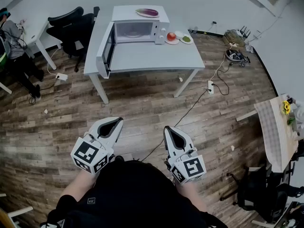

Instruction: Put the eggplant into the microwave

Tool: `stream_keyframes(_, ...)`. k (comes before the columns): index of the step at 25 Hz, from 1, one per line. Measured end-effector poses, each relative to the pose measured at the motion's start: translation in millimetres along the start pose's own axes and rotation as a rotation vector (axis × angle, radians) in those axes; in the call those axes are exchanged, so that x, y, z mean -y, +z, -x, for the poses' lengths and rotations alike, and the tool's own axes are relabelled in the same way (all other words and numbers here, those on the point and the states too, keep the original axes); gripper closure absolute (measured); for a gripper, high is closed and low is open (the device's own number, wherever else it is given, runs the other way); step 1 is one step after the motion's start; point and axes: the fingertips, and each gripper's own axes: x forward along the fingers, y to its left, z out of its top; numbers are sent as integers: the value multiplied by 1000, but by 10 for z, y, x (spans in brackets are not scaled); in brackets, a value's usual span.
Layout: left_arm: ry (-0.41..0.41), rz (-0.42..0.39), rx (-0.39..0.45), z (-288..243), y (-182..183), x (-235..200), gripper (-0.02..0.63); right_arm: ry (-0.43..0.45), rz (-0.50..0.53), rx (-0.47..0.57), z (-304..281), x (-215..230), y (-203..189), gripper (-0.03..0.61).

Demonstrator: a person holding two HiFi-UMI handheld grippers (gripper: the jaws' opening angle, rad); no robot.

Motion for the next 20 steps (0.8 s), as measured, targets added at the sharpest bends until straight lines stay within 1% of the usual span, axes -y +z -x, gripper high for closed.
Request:
stream_keyframes(12, 1, 1, 1, -93, 0, 269, 604, 10, -2, 36, 244, 121, 52, 565)
stream_keyframes(16, 27, -10, 7, -129, 3, 403, 604, 14, 21, 70, 399, 242, 156, 563)
stream_keyframes(20, 51, -28, 21, -151, 23, 571, 604, 36, 30, 72, 594, 298, 142, 561)
